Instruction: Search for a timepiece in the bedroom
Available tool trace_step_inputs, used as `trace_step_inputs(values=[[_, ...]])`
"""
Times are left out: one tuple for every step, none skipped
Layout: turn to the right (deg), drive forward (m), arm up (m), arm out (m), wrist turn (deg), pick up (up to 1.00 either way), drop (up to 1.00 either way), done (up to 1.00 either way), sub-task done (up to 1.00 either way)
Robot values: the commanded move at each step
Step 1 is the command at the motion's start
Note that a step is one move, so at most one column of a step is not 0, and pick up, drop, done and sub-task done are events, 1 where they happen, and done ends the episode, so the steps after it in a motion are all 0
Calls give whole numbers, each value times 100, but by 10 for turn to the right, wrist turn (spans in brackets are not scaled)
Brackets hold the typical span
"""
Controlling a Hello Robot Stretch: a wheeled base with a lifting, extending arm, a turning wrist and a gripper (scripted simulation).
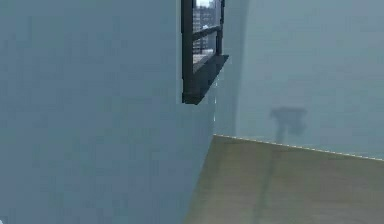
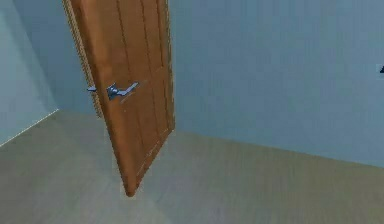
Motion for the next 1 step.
trace_step_inputs(values=[[450, 0, 0, 0, 0, 0, 0, 0, 0]])
